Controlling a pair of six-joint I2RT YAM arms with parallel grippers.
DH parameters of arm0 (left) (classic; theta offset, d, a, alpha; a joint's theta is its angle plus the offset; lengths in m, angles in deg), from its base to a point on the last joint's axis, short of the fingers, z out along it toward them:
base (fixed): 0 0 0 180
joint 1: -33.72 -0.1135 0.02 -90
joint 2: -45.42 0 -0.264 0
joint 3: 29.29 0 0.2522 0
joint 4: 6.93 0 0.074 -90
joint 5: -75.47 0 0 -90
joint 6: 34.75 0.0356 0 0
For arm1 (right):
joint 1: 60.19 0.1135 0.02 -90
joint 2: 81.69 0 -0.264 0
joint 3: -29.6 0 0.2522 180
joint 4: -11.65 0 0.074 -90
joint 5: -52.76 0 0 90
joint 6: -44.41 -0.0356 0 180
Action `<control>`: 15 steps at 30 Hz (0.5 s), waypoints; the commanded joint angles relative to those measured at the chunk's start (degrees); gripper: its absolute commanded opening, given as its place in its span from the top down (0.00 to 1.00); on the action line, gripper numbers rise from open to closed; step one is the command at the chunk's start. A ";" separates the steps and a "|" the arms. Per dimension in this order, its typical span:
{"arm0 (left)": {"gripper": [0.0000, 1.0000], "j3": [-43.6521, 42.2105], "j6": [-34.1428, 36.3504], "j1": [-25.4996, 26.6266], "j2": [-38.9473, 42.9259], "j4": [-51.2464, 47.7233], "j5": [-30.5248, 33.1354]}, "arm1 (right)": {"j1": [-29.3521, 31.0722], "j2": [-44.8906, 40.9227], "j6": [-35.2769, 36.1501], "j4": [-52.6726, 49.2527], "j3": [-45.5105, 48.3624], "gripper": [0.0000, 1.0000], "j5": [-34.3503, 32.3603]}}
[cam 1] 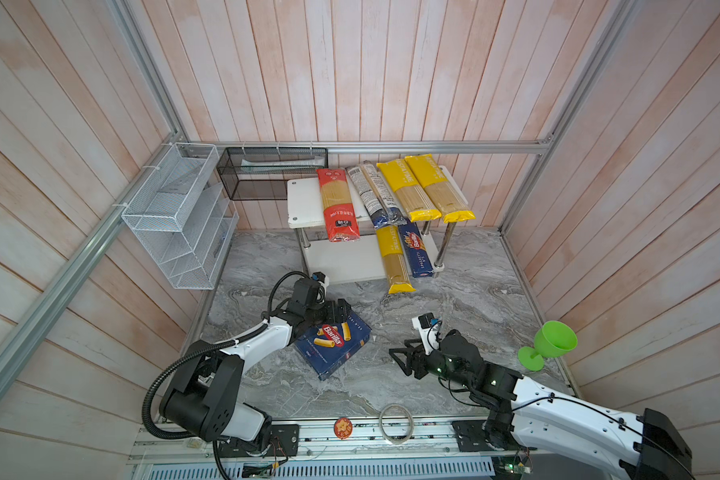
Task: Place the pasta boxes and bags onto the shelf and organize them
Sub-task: 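Slide the Rigatoni box shelfward with the left gripper while the right grasps it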
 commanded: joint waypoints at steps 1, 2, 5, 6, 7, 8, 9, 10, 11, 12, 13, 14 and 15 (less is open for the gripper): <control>0.00 3.42 -0.89 0.56 6.65 -10.55 8.69 | -1.74 2.50 0.86 1.46 -2.22 0.31 3.55; 0.00 3.34 -2.01 0.61 9.50 -13.40 11.12 | -1.87 3.37 1.32 2.05 -2.85 0.30 4.31; 0.00 1.23 -4.70 0.62 17.40 -19.21 13.92 | -2.68 6.84 3.31 5.34 -3.92 0.30 6.69; 0.00 0.05 -6.13 0.63 20.34 -20.97 14.53 | -3.20 8.51 3.92 5.82 -4.58 0.30 7.36; 0.00 -1.07 -7.22 0.62 22.37 -22.41 14.54 | -3.86 9.90 4.62 5.97 -5.49 0.29 8.25; 0.00 -2.55 -8.57 0.60 25.26 -23.75 14.05 | -4.68 11.72 5.33 5.80 -6.78 0.29 9.42; 0.00 -3.93 -10.38 0.62 27.87 -25.38 13.86 | -5.35 13.46 5.80 5.82 -8.17 0.29 10.45; 0.00 -5.49 -11.96 0.61 29.90 -26.54 13.81 | -5.64 14.84 6.09 5.97 -9.19 0.29 11.05; 0.00 -7.19 -13.80 0.62 32.49 -27.68 13.62 | -5.89 16.16 6.73 6.36 -10.47 0.28 11.40; 0.00 -8.66 -15.46 0.60 34.78 -28.51 13.11 | -6.18 17.48 7.55 6.86 -11.49 0.28 11.71; 0.00 -9.84 -16.69 0.63 36.62 -29.19 12.66 | -6.46 18.61 8.14 7.33 -12.36 0.28 12.14; 0.00 -10.83 -18.22 0.69 38.51 -30.02 12.43 | -7.03 19.92 8.84 7.75 -13.29 0.27 12.94; 0.00 -11.87 -19.31 0.72 40.26 -30.50 12.03 | -7.72 21.47 9.45 7.79 -14.43 0.27 14.06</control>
